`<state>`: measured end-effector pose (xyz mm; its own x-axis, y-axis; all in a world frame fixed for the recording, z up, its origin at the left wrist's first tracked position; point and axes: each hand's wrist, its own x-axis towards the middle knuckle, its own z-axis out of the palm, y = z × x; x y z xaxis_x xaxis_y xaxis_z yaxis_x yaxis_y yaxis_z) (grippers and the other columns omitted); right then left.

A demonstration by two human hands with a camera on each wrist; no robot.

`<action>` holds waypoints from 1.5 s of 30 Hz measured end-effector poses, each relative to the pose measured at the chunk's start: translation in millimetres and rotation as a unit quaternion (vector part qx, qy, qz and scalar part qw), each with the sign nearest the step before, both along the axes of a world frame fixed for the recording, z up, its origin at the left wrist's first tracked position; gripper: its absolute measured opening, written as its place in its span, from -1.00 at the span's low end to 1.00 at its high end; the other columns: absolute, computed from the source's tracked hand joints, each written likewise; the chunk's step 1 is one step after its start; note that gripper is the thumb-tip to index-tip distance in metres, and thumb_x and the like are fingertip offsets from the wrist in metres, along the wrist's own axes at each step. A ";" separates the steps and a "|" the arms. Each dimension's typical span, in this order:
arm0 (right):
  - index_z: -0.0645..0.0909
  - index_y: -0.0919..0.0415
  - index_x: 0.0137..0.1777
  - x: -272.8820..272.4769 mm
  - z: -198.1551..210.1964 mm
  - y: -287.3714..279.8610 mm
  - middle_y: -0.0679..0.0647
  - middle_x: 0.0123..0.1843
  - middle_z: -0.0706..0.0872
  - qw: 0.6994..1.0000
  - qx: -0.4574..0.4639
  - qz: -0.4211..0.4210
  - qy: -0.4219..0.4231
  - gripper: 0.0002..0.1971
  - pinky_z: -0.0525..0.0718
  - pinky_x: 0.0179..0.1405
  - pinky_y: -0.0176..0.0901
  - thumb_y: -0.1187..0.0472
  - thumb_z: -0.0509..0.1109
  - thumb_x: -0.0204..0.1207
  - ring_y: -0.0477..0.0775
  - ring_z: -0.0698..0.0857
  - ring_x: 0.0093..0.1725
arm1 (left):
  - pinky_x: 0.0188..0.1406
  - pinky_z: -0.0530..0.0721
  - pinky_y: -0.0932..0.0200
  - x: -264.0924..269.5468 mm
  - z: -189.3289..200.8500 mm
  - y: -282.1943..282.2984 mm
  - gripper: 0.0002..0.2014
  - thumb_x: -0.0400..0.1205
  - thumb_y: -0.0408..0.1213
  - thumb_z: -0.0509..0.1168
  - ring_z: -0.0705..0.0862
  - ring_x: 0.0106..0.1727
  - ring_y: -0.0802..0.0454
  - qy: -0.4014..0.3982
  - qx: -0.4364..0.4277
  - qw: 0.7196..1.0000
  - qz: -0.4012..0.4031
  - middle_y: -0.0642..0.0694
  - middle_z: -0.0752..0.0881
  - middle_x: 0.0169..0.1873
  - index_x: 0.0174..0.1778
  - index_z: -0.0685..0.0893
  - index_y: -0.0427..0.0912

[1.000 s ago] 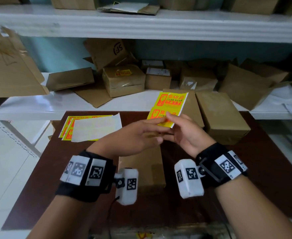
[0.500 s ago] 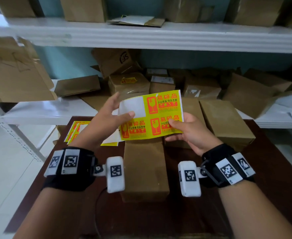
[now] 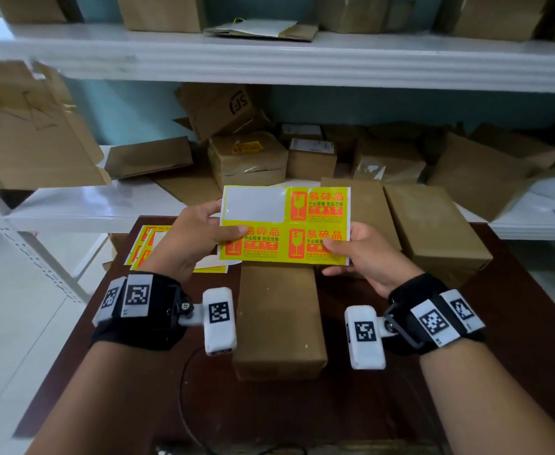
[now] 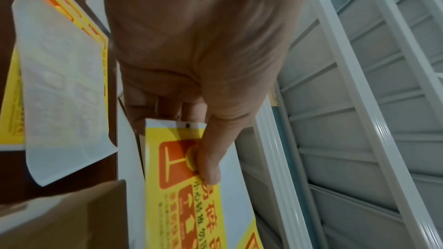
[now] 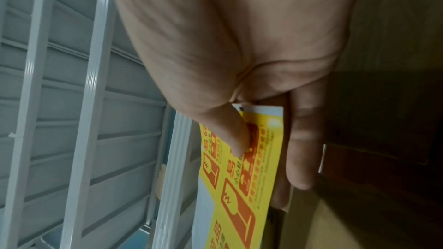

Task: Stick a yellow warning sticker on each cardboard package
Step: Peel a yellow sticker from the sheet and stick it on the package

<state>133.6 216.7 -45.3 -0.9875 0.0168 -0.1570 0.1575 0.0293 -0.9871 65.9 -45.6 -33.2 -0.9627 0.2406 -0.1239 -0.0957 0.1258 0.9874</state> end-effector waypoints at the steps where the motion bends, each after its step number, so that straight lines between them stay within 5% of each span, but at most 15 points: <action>1: 0.67 0.16 0.15 -0.3 -1.3 0.7 0.02 0.05 0.86 1.000 0.013 0.004 -0.005 -0.85 0.85 -0.25 -0.17 0.37 0.38 0.68 -0.04 0.86 -0.05 | -0.06 0.81 0.03 -1.4 0.1 0.9 -0.60 0.55 -0.47 0.49 0.87 -0.06 -0.12 0.004 -0.010 1.000 -0.001 -0.19 0.88 -0.08 0.30 0.72 -0.11; 4: 0.70 0.15 0.15 -2.1 -4.6 3.1 0.04 0.09 0.87 0.999 0.041 -0.013 0.001 -0.85 0.83 -0.13 -0.15 0.35 0.43 0.65 -0.03 0.86 0.00 | 0.11 0.78 -0.06 -5.7 -1.3 4.0 -0.62 0.56 -0.44 0.50 0.86 0.02 -0.15 0.004 -0.033 0.999 -0.010 -0.17 0.88 -0.04 0.30 0.72 -0.12; 8: 0.74 0.13 0.13 -3.2 -4.2 7.6 0.03 0.11 0.88 0.997 0.019 -0.062 0.035 -0.88 0.76 0.15 -0.10 0.28 0.44 0.65 -0.01 0.85 0.11 | 0.04 0.76 0.02 -8.8 -0.8 7.1 -0.58 0.59 -0.41 0.47 0.85 0.06 -0.08 -0.019 -0.062 0.996 -0.067 -0.12 0.87 0.03 0.39 0.67 -0.14; 13: 0.76 0.09 0.06 -1.7 1.4 9.4 -0.02 0.03 0.90 0.995 0.048 -0.071 0.052 -0.89 0.77 0.02 -0.15 0.27 0.42 0.68 -0.06 0.87 0.02 | 0.25 0.62 0.05 -20.6 24.5 2.8 -0.39 0.54 -0.13 0.52 0.71 0.29 0.06 0.052 -0.082 0.995 -0.030 0.03 0.76 0.26 0.53 0.54 0.00; 16: 0.76 0.10 0.07 -2.6 8.0 10.9 -0.01 0.02 0.90 0.993 0.067 -0.069 0.061 -0.91 0.79 0.06 -0.11 0.24 0.41 0.69 -0.05 0.87 0.02 | 0.19 0.57 0.23 -12.5 43.7 17.8 -0.56 0.62 -0.14 0.47 0.63 0.36 0.14 0.150 -0.118 0.982 0.003 0.12 0.70 0.24 0.44 0.64 0.06; 20: 0.74 0.05 0.06 -4.5 18.2 8.4 -0.07 -0.02 0.90 0.991 0.096 -0.037 0.082 -0.91 0.77 -0.07 -0.29 0.21 0.40 0.70 -0.12 0.86 -0.01 | 0.20 0.44 0.28 5.0 46.7 47.2 -0.72 0.67 -0.08 0.40 0.62 0.34 0.27 0.229 -0.225 0.944 -0.070 0.13 0.76 0.21 0.31 0.74 0.08; 26: 0.73 0.00 0.00 -7.7 20.3 2.0 -0.15 -0.10 0.87 0.988 0.129 -0.020 0.087 -0.90 0.70 -0.22 -0.43 0.21 0.41 0.69 -0.26 0.84 -0.11 | -0.22 0.50 0.33 1.1 26.7 57.9 -0.88 0.66 -0.12 0.41 0.65 -0.19 0.38 0.216 -0.223 0.949 -0.052 0.20 0.78 -0.20 -0.06 0.85 -0.01; 30: 0.71 -0.06 0.10 -8.4 24.2 5.6 -0.17 -0.02 0.85 0.983 0.150 -0.029 0.102 -0.87 0.66 -0.19 -0.47 0.22 0.42 0.68 -0.27 0.82 -0.04 | -0.30 0.48 0.46 -3.0 19.0 54.6 -0.87 0.66 -0.18 0.41 0.61 -0.34 0.53 0.198 -0.197 0.960 -0.023 0.24 0.74 -0.30 -0.14 0.85 -0.07; 33: 0.67 -0.08 0.21 -13.3 26.2 10.6 -0.18 0.07 0.76 0.953 0.234 -0.129 0.145 -0.78 0.63 -0.04 -0.32 0.16 0.49 0.61 -0.17 0.73 0.06 | -0.40 0.43 0.65 -3.5 17.6 53.4 -0.87 0.67 -0.22 0.41 0.61 -0.35 0.60 0.192 -0.172 0.966 0.008 0.24 0.76 -0.23 -0.17 0.82 -0.08; 36: 0.70 -0.07 0.08 -11.3 30.0 2.6 -0.16 -0.06 0.73 0.927 0.266 -0.170 0.204 -0.85 0.64 -0.09 -0.32 0.14 0.53 0.56 -0.15 0.70 -0.08 | -0.37 0.47 0.60 -2.8 17.0 49.5 -0.87 0.67 -0.23 0.40 0.63 -0.34 0.57 0.175 -0.146 0.973 0.028 0.26 0.77 -0.24 -0.17 0.82 -0.02; 41: 0.82 0.03 -0.06 -6.9 25.5 -33.2 -0.16 -0.22 0.77 0.929 0.292 -0.056 0.221 -0.95 0.59 -0.19 -0.39 0.13 0.58 0.50 -0.32 0.65 -0.27 | -0.21 0.57 0.36 5.0 14.3 40.7 -0.84 0.63 -0.27 0.44 0.65 -0.26 0.29 0.131 -0.102 0.986 0.031 0.19 0.78 -0.34 -0.25 0.83 0.02; 45: 0.81 0.05 -0.10 -9.2 14.4 -45.4 -0.14 -0.24 0.78 0.936 0.292 -0.020 0.198 -0.96 0.70 -0.22 -0.21 0.16 0.60 0.49 -0.28 0.68 -0.30 | -0.07 0.60 0.20 11.0 14.9 37.2 -0.89 0.59 -0.24 0.50 0.68 -0.22 0.19 0.085 -0.079 0.993 -0.014 0.09 0.80 -0.34 -0.27 0.83 -0.04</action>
<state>124.4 171.3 -31.0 -0.9633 0.0234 0.2673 -0.2040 0.5832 -0.7863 76.9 -8.4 -18.3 -0.9662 0.2578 0.0016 0.0764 0.2807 0.9567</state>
